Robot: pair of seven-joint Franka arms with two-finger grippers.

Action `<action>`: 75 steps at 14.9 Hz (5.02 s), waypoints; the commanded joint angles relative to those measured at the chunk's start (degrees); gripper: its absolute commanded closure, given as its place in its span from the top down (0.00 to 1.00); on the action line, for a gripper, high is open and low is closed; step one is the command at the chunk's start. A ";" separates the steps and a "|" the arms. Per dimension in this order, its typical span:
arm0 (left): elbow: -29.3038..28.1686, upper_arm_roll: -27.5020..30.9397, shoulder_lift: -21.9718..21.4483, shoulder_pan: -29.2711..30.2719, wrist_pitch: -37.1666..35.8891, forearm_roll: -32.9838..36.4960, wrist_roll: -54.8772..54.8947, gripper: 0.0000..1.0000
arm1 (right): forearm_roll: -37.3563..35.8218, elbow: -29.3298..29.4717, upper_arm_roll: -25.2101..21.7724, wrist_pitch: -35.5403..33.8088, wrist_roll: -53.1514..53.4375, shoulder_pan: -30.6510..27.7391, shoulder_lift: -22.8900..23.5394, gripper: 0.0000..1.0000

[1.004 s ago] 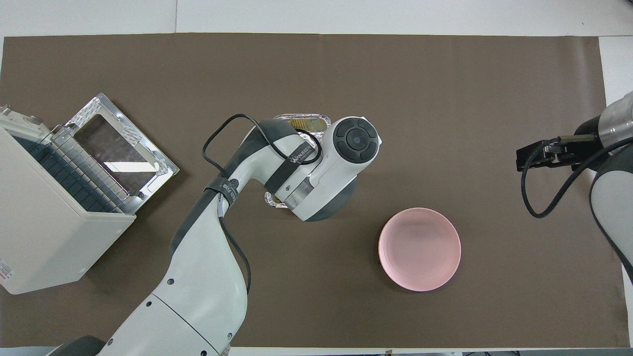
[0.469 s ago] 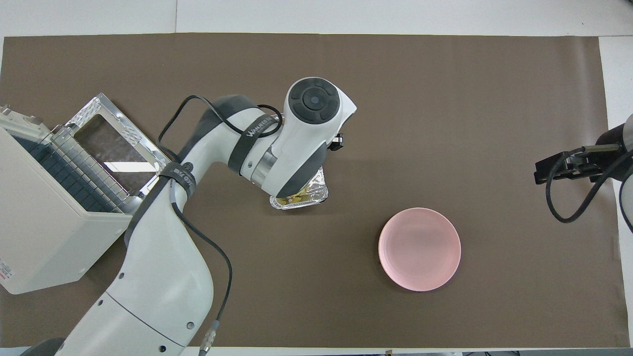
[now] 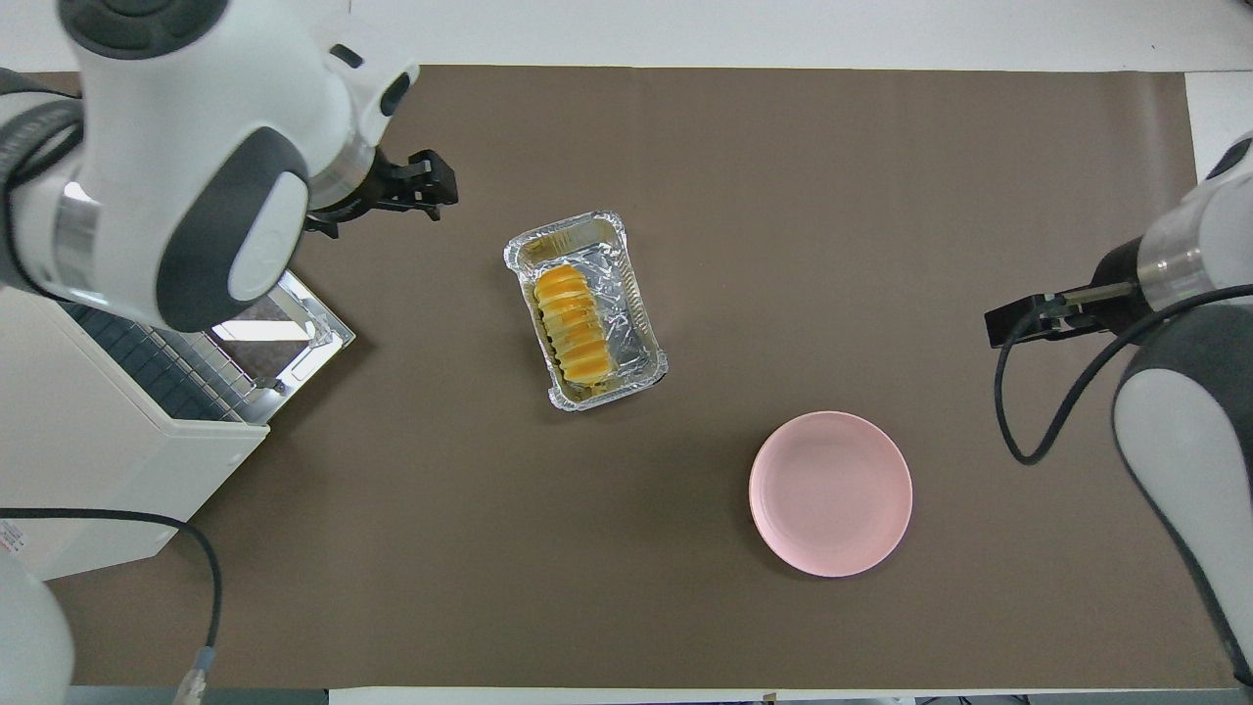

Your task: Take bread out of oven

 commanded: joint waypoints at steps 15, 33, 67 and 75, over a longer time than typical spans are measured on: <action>-16.17 -2.50 -18.46 17.88 -15.79 -6.62 20.19 1.00 | 1.29 28.44 0.10 9.66 14.06 24.08 36.93 1.00; -22.96 -3.29 -23.66 17.97 -11.30 -6.09 20.11 1.00 | 1.64 13.86 0.19 32.52 16.09 25.31 37.55 0.27; -22.08 -3.11 -23.57 17.97 -11.57 -6.09 19.40 1.00 | 2.08 8.65 0.10 16.11 2.56 2.37 23.14 1.00; -22.08 -3.11 -23.57 17.97 -11.57 -6.09 19.40 1.00 | 2.26 6.99 0.27 20.49 4.14 7.46 25.15 1.00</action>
